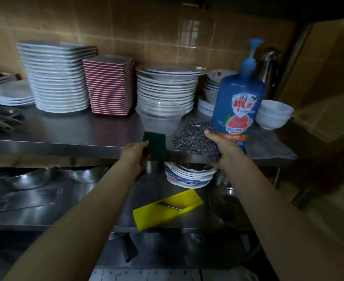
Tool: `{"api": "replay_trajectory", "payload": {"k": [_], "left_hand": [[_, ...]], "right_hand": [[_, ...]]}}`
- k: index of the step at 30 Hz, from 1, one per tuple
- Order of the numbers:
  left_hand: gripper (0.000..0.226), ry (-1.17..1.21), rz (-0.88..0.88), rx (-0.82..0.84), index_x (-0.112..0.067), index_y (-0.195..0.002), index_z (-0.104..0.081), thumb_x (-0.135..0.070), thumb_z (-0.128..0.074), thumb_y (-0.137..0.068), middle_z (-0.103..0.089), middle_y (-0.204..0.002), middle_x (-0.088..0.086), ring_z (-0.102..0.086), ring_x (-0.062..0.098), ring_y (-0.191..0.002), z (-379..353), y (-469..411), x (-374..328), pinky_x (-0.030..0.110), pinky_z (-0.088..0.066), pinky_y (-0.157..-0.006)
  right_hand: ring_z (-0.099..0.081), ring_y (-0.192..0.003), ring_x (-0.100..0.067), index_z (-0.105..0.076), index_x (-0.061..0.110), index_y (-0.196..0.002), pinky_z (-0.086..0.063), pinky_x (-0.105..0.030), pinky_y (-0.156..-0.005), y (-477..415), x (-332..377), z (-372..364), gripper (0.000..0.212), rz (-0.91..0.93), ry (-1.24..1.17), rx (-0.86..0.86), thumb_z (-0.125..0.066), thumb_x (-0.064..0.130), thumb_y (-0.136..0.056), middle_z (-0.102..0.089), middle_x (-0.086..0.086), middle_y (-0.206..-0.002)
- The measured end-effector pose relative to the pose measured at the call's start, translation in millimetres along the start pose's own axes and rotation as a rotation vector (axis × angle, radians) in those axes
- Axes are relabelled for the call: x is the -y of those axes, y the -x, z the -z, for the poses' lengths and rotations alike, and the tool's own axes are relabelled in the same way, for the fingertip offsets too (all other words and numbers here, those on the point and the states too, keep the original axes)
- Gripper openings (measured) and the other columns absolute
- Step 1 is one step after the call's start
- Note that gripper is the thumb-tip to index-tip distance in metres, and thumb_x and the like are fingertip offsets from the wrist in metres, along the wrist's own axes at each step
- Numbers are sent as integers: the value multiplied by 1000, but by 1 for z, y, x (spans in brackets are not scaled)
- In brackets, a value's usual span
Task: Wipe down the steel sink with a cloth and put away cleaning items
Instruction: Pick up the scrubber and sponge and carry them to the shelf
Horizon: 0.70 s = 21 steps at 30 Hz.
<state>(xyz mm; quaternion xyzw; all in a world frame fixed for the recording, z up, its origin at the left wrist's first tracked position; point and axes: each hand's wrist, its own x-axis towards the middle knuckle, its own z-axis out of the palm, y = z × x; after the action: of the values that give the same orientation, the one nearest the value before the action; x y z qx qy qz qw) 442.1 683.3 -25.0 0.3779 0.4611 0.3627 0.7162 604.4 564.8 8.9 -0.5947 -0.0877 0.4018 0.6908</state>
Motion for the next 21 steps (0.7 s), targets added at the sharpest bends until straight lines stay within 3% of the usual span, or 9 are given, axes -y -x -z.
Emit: {"api": "replay_trajectory", "payload": {"k": [4,8,13,16,19,21], "left_hand": [[20,-48,1,-42,-11,-73,-47,-11,-63,-86,-59,-58,7,-48,9,-24,1,-16,-2,9,-29,-30],[25,-115,-87,-68,-9,-68,-46,-7,-65,-83,-51,-64,9,-46,7,-24,1,-28,0,8,-28,-29],[34,-261,-143,-83,-9,-64,-37,-4,-67,-81,-48,-67,11,-52,21,-41,-1,-35,0,11,-28,-25],[35,-324,-145,-84,-9,-66,-36,-9,-68,-81,-54,-76,16,-56,18,-34,2,-40,-1,12,-29,-25],[34,-340,-137,-58,-7,-65,-38,-11,-68,-82,-60,-88,24,-58,18,-36,3,-43,0,12,-30,-26],[34,-348,-156,-42,-6,-62,-41,-12,-68,-82,-62,-88,26,-58,17,-34,3,-44,2,13,-32,-27]], "right_hand": [[-63,-40,-15,-58,13,-78,-47,-23,-34,-21,3,-7,18,-44,30,44,-74,21,-78,-68,-4,-60],[-62,-38,-16,-57,10,-77,-47,-26,-32,-37,0,-9,20,-58,29,75,-73,20,-79,-66,-3,-48],[-63,-42,-17,-57,12,-78,-47,-23,-36,-45,-2,-5,25,-69,94,23,-76,27,-76,-67,-4,-58],[-65,-45,-13,-57,15,-80,-47,-20,-37,-48,-1,-2,19,-50,37,38,-73,25,-79,-69,0,-55],[-64,-58,-12,-57,18,-79,-45,-22,-48,-48,-3,-1,20,-41,72,-4,-74,28,-78,-68,2,-72],[-63,-52,-10,-56,18,-78,-44,-20,-44,-48,-3,-2,19,-39,62,-17,-73,27,-79,-67,2,-68]]}}
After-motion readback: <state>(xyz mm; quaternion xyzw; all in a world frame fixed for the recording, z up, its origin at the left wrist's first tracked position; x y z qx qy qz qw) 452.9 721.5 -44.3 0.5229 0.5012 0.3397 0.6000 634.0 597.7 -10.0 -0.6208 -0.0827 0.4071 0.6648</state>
